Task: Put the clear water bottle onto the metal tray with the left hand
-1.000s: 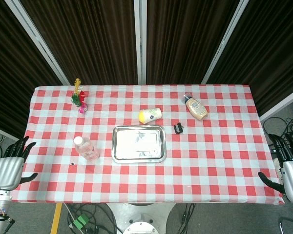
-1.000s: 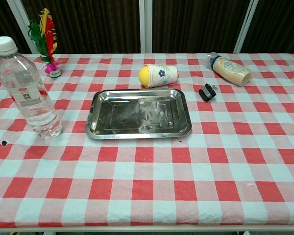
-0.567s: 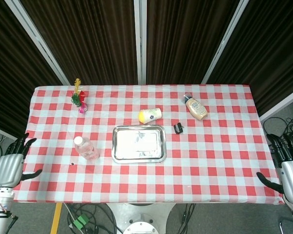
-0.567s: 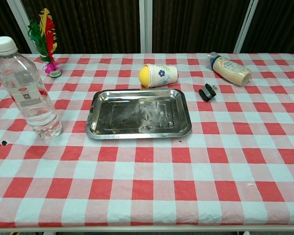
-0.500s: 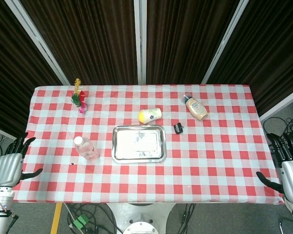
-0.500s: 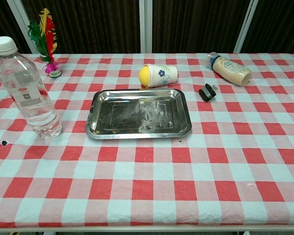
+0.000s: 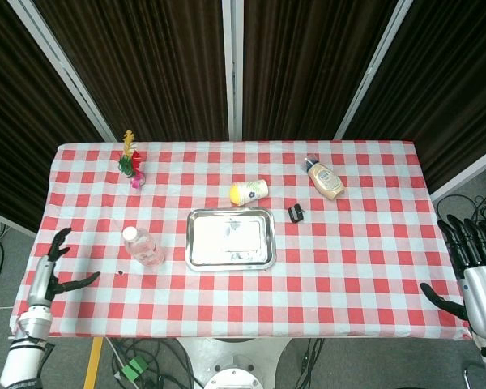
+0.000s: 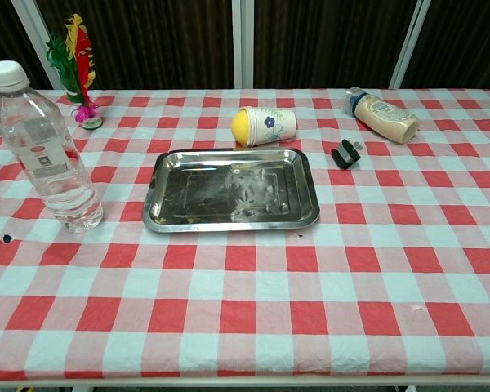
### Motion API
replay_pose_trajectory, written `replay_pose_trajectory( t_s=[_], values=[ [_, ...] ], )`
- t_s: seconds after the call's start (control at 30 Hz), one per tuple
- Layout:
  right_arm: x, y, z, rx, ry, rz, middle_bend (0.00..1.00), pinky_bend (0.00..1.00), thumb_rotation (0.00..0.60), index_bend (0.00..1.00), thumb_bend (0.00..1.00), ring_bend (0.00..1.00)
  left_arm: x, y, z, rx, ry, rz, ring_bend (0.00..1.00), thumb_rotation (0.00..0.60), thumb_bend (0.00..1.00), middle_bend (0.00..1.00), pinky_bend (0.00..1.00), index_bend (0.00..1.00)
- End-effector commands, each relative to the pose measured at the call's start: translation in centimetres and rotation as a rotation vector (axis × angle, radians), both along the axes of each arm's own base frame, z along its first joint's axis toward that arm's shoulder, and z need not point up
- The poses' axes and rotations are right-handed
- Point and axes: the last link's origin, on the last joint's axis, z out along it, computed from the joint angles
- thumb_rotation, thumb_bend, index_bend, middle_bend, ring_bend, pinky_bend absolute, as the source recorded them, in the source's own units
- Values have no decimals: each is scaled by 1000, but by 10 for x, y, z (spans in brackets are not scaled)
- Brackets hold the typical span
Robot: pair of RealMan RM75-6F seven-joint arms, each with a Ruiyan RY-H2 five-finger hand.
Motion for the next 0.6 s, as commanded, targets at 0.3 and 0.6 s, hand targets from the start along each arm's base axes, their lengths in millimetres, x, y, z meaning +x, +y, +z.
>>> replay_pose_trajectory(
  t_s=[0.3,0.6],
  values=[
    [-1,-3,-1,3,1,-11,36,0,600,56,82,0,11,24,-34,-39,1,-76,42,600,75,124,150,133],
    [-5,-7,-6,16,10,-37,36,0,600,56,81,0,24,31,-47,-63,-53,-121,42,600,75,124,150,133]
  ],
)
